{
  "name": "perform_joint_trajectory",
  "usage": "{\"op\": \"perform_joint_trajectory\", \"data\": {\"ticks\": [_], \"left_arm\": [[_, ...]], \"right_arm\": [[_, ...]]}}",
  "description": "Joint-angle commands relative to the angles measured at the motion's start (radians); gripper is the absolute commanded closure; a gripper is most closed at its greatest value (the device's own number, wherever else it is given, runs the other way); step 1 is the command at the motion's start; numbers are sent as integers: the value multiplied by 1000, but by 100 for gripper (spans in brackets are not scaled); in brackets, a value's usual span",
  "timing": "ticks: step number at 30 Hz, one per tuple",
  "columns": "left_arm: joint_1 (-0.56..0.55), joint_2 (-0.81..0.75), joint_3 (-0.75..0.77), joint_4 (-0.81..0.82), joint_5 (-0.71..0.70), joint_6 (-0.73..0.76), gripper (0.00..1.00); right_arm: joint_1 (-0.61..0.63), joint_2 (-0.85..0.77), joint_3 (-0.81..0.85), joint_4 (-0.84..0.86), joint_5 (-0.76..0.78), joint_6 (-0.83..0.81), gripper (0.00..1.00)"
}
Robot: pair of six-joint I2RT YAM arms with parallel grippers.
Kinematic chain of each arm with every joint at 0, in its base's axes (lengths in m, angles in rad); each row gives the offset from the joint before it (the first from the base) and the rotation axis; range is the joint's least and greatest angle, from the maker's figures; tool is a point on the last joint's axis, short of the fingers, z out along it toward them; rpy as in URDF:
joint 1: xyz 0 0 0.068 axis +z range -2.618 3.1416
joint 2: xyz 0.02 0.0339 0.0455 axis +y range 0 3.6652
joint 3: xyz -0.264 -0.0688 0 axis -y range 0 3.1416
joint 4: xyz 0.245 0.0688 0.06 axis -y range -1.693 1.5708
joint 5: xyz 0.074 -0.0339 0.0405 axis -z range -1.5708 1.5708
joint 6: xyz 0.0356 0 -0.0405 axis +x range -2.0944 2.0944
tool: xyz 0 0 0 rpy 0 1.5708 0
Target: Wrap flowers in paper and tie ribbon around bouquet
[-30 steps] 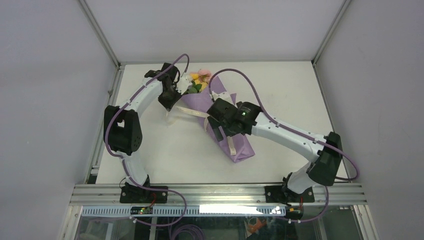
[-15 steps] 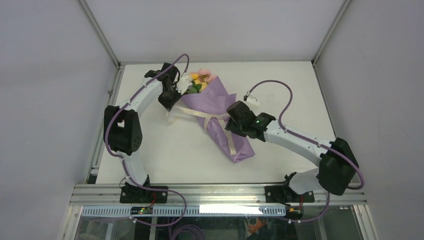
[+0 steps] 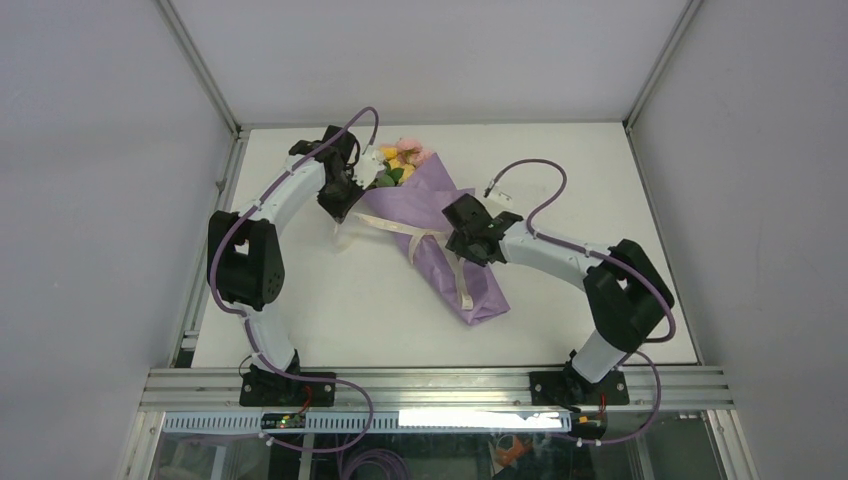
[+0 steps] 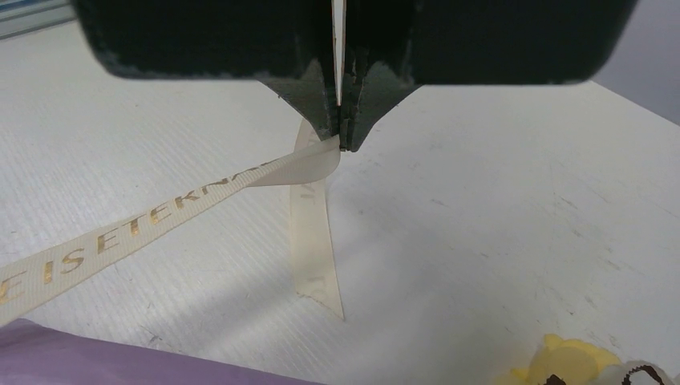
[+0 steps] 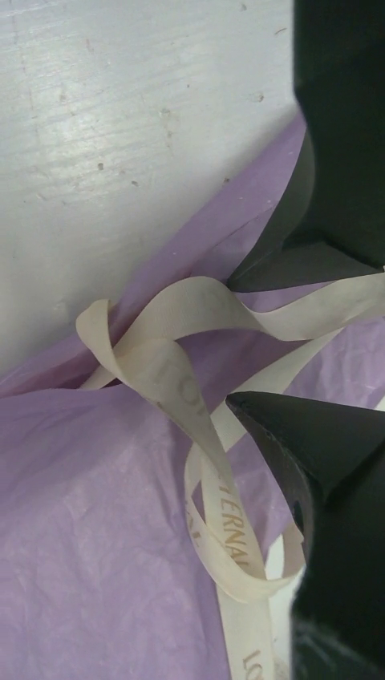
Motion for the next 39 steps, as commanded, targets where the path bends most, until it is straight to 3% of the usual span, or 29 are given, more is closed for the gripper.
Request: {"op": "perform_joint_trajectory", "data": {"ticks": [1, 9, 12, 19, 23, 27, 31, 33, 36, 39], "left_arm": [[4, -27, 20, 9, 23, -11, 100], [4, -49, 17, 5, 24, 2, 100], [5, -46, 18, 5, 6, 11, 100], [6, -51, 9, 5, 2, 36, 100], [6, -77, 0, 2, 25, 38, 100], [19, -112, -42, -3, 2, 75, 100], [122, -165, -160, 16, -56, 163, 100], [188, -196, -251, 66, -122, 230, 100], [272, -238, -402, 205, -255, 357, 100], [320, -249, -573, 453, -421, 521, 100]], "right_arm": [[-29, 43, 57, 75, 57, 3, 49], [-75, 11, 20, 50, 45, -67, 100], [-97, -62, 21, -20, -5, -123, 100], [-270, -256, 41, -104, -424, -381, 100], [-353, -256, 108, -138, -527, -463, 100], [-535, -258, 147, -137, -447, -475, 100], [-884, -309, 137, -151, -189, -477, 100], [-1057, -362, 101, -140, -137, -475, 100], [-1204, -460, 92, -135, -15, -528, 100], [-1309, -520, 89, -141, 56, -584, 100]]}}
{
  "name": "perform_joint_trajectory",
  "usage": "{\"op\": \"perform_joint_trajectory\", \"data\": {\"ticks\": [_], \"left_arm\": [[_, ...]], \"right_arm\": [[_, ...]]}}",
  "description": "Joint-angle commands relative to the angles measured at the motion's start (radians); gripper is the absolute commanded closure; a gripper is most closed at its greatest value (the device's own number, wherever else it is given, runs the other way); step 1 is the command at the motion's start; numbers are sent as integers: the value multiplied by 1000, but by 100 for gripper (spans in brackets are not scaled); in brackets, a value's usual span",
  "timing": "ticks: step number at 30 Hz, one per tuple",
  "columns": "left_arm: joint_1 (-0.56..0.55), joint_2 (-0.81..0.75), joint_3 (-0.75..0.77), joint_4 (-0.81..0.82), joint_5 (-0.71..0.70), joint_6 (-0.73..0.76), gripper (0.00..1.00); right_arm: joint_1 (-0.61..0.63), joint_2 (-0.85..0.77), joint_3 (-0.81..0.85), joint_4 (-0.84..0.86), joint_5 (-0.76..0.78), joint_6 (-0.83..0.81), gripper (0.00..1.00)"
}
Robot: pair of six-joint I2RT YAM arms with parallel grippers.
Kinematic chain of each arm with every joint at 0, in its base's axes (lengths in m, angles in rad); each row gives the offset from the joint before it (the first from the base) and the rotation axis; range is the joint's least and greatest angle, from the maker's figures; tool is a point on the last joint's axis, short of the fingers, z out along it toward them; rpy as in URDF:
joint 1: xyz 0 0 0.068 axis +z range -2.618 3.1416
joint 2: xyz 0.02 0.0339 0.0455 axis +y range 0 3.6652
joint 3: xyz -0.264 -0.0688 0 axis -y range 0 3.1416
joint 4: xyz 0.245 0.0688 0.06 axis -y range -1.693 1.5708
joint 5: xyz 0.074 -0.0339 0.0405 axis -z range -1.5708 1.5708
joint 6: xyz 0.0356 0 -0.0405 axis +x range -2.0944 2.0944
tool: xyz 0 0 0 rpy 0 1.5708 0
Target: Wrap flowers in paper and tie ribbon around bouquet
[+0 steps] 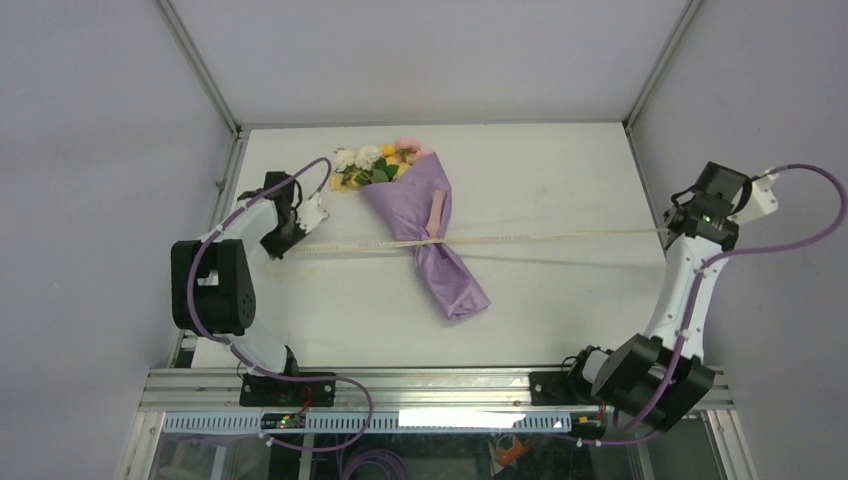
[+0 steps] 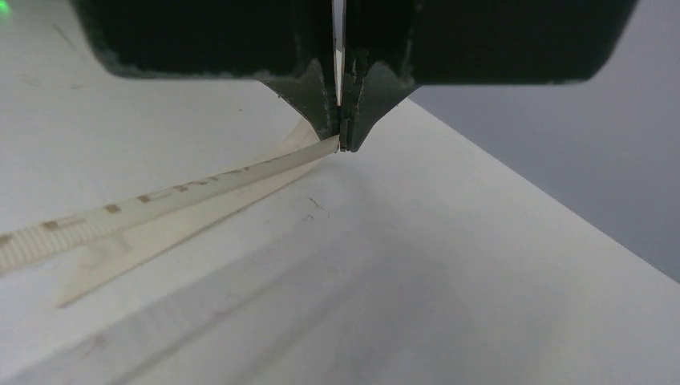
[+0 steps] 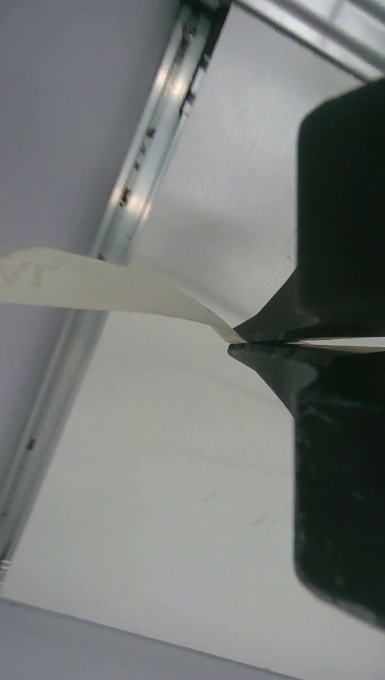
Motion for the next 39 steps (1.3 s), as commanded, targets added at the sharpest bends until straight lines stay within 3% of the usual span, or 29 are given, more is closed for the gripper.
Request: {"op": "perform_joint_trajectory", "data": {"ticks": [1, 6, 12, 30, 34, 39], "left_arm": [[53, -37, -178, 329, -266, 269, 100], [110, 25, -118, 406, -327, 277, 100], [257, 61, 34, 345, -281, 262, 100], [413, 117, 36, 323, -203, 270, 100], [364, 62, 97, 66, -29, 133, 100], [169, -53, 262, -329, 283, -78, 100]], "right_arm": [[-91, -147, 8, 20, 210, -110, 100], [-97, -156, -20, 37, 296, -173, 100], [-97, -116, -16, 59, 327, -211, 100], [-87, -26, -32, 86, 309, -245, 100], [227, -4, -23, 44, 398, -336, 100], [528, -50, 26, 74, 224, -259, 100]]}}
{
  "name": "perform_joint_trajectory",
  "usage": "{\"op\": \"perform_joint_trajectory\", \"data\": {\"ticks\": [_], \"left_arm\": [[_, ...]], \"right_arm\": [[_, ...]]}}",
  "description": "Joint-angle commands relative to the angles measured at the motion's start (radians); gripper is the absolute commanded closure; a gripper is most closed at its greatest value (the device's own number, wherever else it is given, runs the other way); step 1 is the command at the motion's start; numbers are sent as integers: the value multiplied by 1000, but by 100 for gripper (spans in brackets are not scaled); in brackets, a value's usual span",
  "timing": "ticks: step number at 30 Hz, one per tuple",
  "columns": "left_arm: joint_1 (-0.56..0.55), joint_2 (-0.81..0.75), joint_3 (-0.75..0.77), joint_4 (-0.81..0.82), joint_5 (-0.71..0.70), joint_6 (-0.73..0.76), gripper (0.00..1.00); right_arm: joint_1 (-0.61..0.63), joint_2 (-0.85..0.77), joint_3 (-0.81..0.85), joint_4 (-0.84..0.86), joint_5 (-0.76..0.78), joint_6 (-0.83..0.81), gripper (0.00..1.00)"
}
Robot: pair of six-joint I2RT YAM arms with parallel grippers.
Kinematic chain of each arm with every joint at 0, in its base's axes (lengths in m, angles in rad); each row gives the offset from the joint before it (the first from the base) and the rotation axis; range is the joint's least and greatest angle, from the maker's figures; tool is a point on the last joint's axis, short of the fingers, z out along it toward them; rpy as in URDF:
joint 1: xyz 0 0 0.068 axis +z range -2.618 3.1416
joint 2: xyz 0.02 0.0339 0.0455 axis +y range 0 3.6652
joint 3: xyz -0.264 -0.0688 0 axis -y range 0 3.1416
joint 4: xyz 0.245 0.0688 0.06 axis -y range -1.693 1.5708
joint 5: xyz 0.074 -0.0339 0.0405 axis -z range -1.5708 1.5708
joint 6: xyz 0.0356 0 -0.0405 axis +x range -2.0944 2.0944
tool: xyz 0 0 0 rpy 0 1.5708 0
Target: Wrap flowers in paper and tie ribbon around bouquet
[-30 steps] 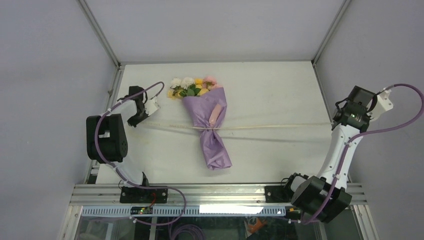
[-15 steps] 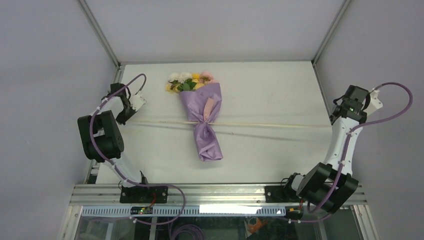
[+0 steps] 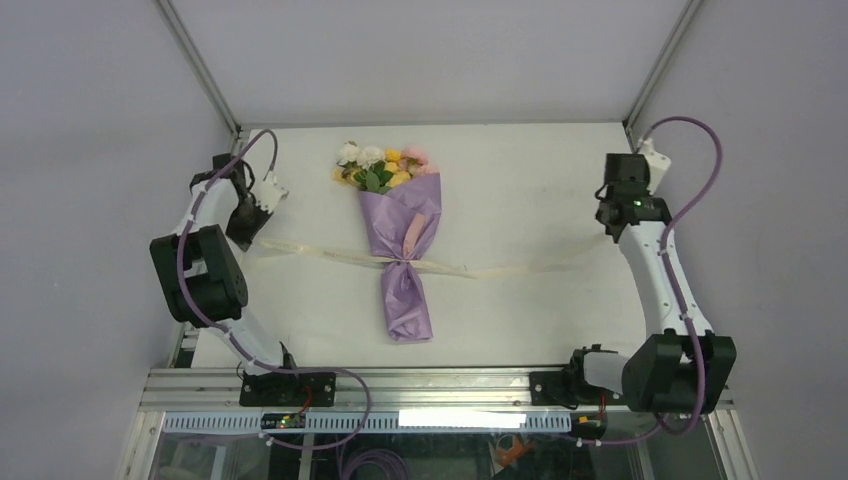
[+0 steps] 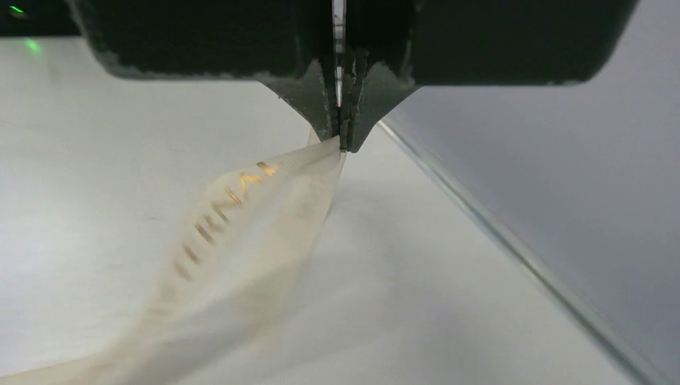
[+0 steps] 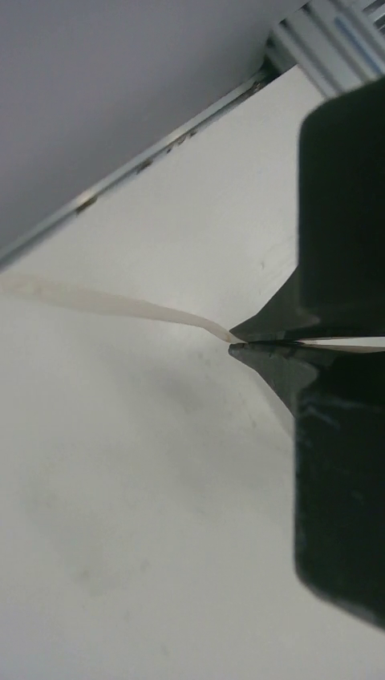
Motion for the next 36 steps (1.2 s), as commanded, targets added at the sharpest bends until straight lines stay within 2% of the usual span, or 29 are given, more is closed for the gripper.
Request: {"op": "perform_joint_trajectory", "data": {"ticks": [1, 4, 6, 13, 17, 19, 22, 26, 30, 36], "left_arm": [[-176, -183, 189, -359, 337, -210, 100], [-243, -258, 249, -426, 495, -326, 100], [-254, -301, 275, -450, 531, -378, 100], [-253, -433, 467, -646, 548, -415, 100], [-253, -519, 547, -688, 616, -417, 100], [-254, -560, 535, -688, 610, -390, 100], [-253, -606, 425, -647, 507, -356, 100], [-235, -633, 236, -528, 271, -322, 100], [-157, -592, 70, -413, 120, -273, 100], [-20, -506, -94, -229, 50, -211, 100]], "right_arm": [[247, -45, 107, 116, -103, -18, 100], [390, -42, 204, 147, -255, -60, 100], [433, -56, 271, 191, -372, -62, 100], [438, -49, 548, 340, -831, 25, 100], [438, -33, 592, 420, -936, 106, 100], [437, -36, 602, 412, -915, 101, 100], [407, -49, 596, 317, -765, 33, 100], [211, -68, 522, 277, -697, 60, 100], [64, -134, 420, 274, -610, 48, 100], [-74, -221, 138, 285, -389, -1, 100]]}}
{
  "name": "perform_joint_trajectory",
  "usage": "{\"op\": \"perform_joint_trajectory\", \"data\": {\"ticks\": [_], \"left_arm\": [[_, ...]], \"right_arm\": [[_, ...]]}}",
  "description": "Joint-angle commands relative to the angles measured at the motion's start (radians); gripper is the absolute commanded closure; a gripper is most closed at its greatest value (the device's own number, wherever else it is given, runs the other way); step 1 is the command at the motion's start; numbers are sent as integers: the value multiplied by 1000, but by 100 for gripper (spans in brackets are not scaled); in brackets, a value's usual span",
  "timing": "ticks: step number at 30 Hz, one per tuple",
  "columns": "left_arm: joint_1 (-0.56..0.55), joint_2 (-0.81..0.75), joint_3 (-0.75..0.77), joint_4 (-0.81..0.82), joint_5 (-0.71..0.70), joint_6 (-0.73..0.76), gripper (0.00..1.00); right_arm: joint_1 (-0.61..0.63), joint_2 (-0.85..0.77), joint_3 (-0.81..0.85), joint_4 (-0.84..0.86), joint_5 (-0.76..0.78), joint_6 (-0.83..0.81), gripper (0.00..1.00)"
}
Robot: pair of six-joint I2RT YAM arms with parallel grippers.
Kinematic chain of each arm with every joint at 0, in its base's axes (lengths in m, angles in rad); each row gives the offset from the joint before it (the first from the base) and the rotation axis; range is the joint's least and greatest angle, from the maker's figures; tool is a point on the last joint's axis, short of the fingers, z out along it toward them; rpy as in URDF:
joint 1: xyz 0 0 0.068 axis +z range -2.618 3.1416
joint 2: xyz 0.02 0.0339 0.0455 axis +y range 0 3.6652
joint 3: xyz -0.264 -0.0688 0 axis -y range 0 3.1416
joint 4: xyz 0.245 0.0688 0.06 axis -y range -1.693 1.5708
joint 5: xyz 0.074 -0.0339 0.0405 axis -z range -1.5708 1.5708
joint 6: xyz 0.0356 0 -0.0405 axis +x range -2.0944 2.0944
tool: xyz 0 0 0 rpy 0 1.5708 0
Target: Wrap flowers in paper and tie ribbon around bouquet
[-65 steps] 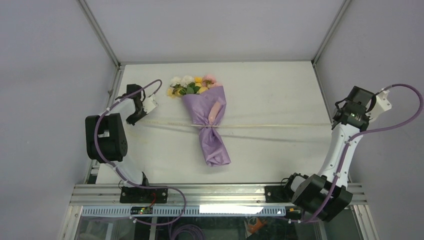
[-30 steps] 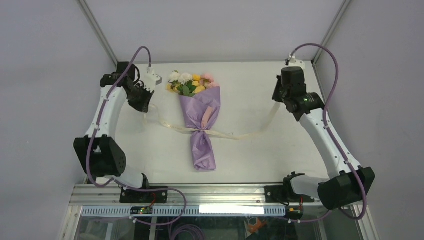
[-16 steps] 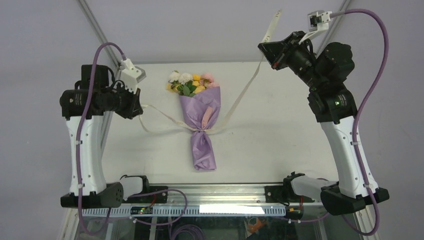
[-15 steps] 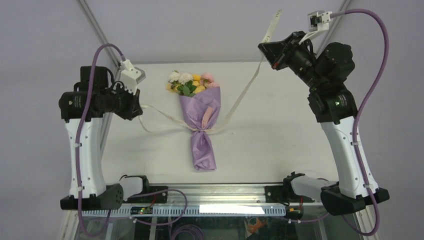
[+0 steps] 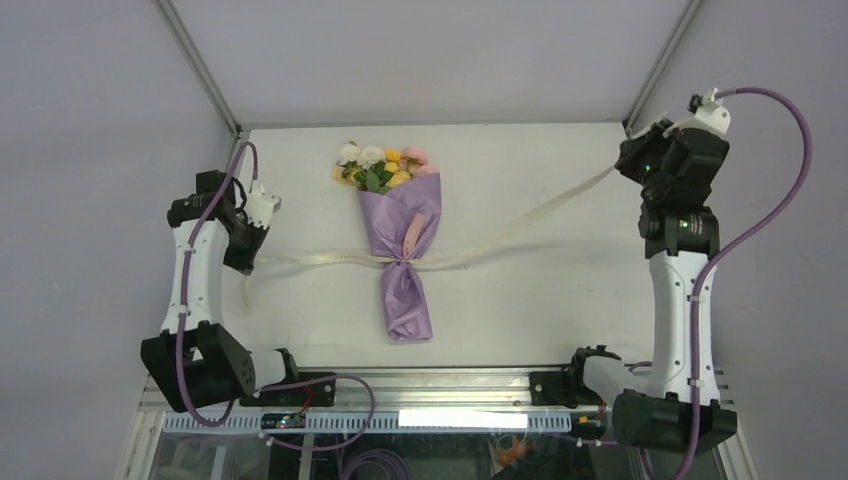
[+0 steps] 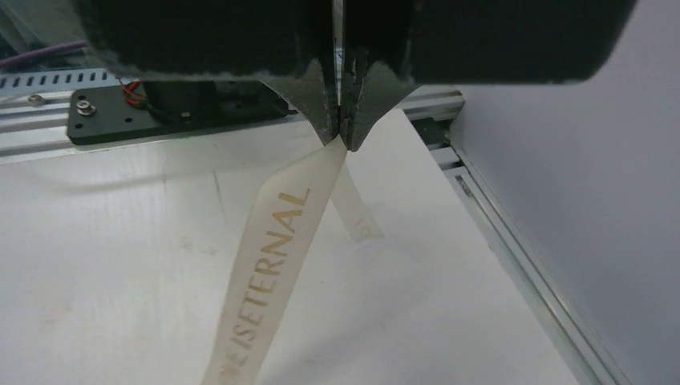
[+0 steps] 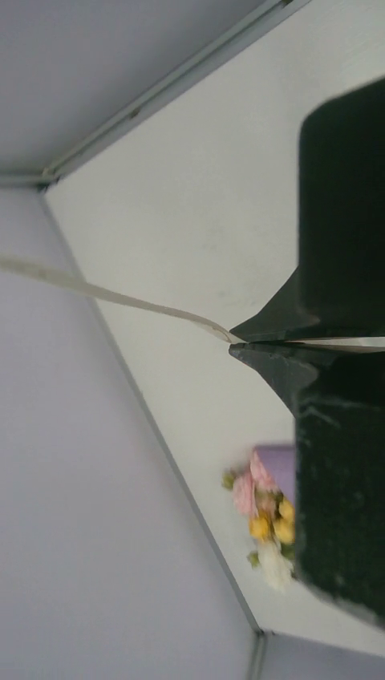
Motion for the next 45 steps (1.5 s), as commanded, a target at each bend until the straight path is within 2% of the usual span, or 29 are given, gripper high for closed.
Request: {"op": "perform_joint_trajectory", "data": {"ticks": [1, 6, 8, 11, 14, 17, 19, 21, 23, 26, 27, 29, 30, 33, 35, 37, 38, 41, 42, 45], "left_arm": [[91, 27, -72, 189, -106, 71, 100], [183, 111, -134, 265, -129, 116, 100], [234, 140, -139, 278, -135, 141, 100], [284, 151, -129, 275, -127, 161, 100], [284, 108, -82, 184, -41, 152, 100], [245, 48, 49, -16, 211, 108, 100], [181, 20, 173, -146, 334, 66, 100], [108, -8, 302, -264, 431, 22, 100], [37, -41, 427, -327, 555, -13, 100], [-67, -99, 514, -358, 685, -59, 100], [-98, -121, 538, -365, 718, -62, 100], [-147, -153, 571, -367, 780, -59, 100], [-155, -170, 582, -366, 815, -52, 100], [-163, -221, 574, -351, 893, -22, 100], [-165, -242, 553, -337, 908, -26, 100], [-165, -251, 530, -323, 905, -52, 100], [-165, -258, 516, -316, 905, -59, 100], [-166, -278, 492, -295, 898, -70, 100], [-165, -281, 490, -295, 894, -70, 100], [-165, -287, 486, -292, 875, -74, 100]], "right_arm": [[-98, -86, -185, 28, 207, -36, 100], [-260, -107, -349, 57, 292, 30, 100], [-316, -101, -364, 47, 341, 61, 100], [-335, -96, -361, 43, 312, 66, 100], [-287, -70, -339, 20, 121, 59, 100], [-91, 15, -282, -115, -94, -11, 99], [92, 74, -255, -254, -101, -81, 84], [241, 142, -221, -441, -70, -109, 56], [317, 238, -166, -621, 14, -109, 35], [423, 284, -75, -735, 249, -134, 23], [471, 267, -55, -708, 289, -169, 19], [582, 189, -57, -560, 288, -264, 3], [634, 144, -84, -445, 253, -318, 2], [750, 28, -260, 3, -114, -524, 2], [800, 17, -429, 423, -358, -545, 2], [865, 102, -494, 730, -464, -512, 3], [900, 169, -468, 754, -484, -519, 4], [990, 341, -321, 648, -484, -577, 7], [1008, 378, -305, 665, -517, -632, 10], [1037, 472, -261, 724, -553, -625, 10]]}}
